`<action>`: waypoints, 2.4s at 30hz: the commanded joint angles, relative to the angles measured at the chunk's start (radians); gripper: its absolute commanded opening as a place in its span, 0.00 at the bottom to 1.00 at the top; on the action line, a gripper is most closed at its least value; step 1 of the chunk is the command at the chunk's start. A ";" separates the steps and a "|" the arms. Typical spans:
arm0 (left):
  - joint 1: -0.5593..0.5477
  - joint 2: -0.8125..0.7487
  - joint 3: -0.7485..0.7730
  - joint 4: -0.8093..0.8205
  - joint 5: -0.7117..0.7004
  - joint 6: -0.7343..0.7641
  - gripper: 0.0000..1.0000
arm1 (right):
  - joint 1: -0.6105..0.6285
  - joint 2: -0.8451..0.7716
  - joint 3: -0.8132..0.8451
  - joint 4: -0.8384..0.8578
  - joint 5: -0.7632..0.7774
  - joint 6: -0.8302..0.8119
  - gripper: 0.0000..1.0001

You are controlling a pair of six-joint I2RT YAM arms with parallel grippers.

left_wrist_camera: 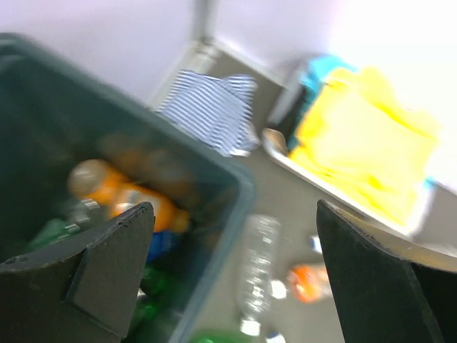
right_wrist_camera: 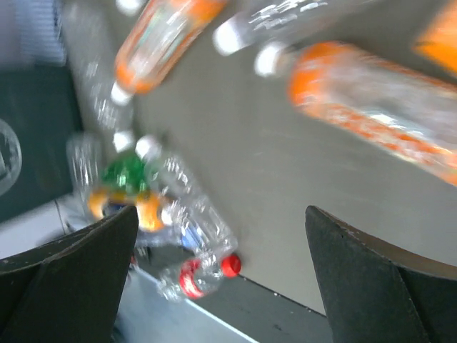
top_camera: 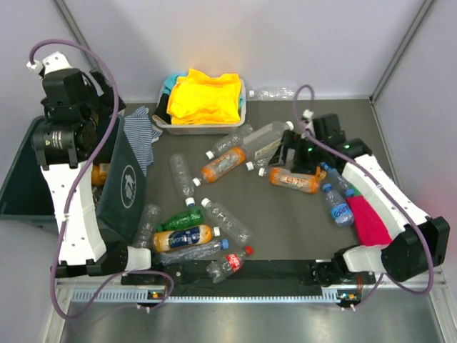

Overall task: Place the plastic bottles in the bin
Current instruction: Place the plastic bottle in the trash bin, then pick up the plastic bottle at the center of the board.

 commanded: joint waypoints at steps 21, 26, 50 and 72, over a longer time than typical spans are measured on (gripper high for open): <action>-0.490 -0.021 -0.464 0.334 0.324 -0.118 0.99 | 0.595 0.323 -0.162 0.312 -0.079 -0.308 0.99; -0.492 -0.051 -0.534 0.356 0.338 -0.140 0.99 | 0.596 0.389 -0.220 0.415 -0.157 -0.279 0.93; -0.492 -0.113 -0.685 0.386 0.541 -0.187 0.99 | 0.602 0.090 -0.242 0.408 0.194 -0.184 0.23; -0.581 -0.192 -1.019 0.946 0.680 -0.476 0.88 | 0.602 -0.053 -0.050 0.500 0.174 -0.161 0.29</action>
